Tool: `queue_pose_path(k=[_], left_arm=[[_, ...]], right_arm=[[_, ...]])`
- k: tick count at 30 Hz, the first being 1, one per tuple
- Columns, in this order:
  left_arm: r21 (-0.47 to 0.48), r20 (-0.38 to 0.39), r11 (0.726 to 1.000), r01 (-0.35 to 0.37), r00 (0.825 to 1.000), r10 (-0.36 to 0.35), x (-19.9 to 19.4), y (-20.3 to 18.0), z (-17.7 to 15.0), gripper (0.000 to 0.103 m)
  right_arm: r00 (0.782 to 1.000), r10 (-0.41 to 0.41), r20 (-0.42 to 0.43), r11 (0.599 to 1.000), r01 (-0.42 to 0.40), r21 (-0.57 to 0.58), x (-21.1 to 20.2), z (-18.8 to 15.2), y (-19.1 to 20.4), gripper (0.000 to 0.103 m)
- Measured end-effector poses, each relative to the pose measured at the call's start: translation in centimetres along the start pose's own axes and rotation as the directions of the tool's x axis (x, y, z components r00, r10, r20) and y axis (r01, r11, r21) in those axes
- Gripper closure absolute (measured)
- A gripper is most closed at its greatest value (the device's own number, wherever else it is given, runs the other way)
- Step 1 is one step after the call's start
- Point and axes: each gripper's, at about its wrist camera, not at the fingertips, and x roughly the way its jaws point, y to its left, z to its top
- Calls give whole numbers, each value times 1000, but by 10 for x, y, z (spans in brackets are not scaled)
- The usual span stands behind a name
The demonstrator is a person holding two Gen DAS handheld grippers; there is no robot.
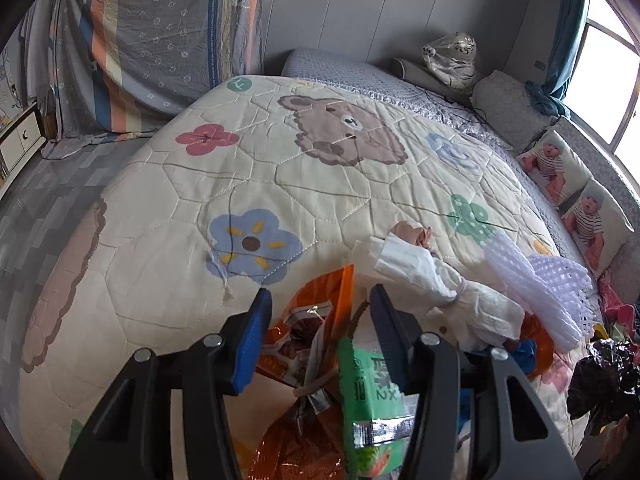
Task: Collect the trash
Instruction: 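Lift the orange wrappers with the left tool while the right tool holds the black bag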
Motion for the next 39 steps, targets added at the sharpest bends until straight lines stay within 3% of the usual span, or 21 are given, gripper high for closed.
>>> queue_pose_path(k=[2, 9, 13, 18, 21, 25, 32, 39], left_arm=[[-18, -22, 1000, 12, 1000, -12, 6, 4, 2, 71], [-45, -30, 999, -25, 999, 24, 7, 22, 8, 90], [-71, 41, 997, -31, 999, 34, -16, 36, 18, 90], [-21, 159, 998, -61, 985, 64, -47, 33, 32, 91], [60, 247, 989, -133, 962, 114, -63, 17, 38, 91], [197, 392, 921, -335, 888, 239, -76, -14, 36, 90], [237, 431, 908, -345, 875, 220, -87, -36, 41, 90], [288, 539, 824, -488, 794, 282, -99, -68, 45, 90]], right_arm=[[1000, 1, -1, 1000, -1, -2, 0, 0, 0, 86], [1000, -6, 3, 1000, 6, 4, -3, -1, -5, 86], [1000, -12, 9, 1000, 11, 10, -5, -1, -9, 86], [1000, -16, 17, 1000, 16, 20, -6, 1, -12, 86], [1000, -19, 22, 1000, 18, 17, -8, 1, -11, 86], [999, -24, 24, 1000, 24, 11, -11, -2, -11, 86], [999, -36, 35, 999, 35, 16, -15, -3, -15, 86], [997, -56, 46, 998, 54, 35, -22, -7, -26, 86]])
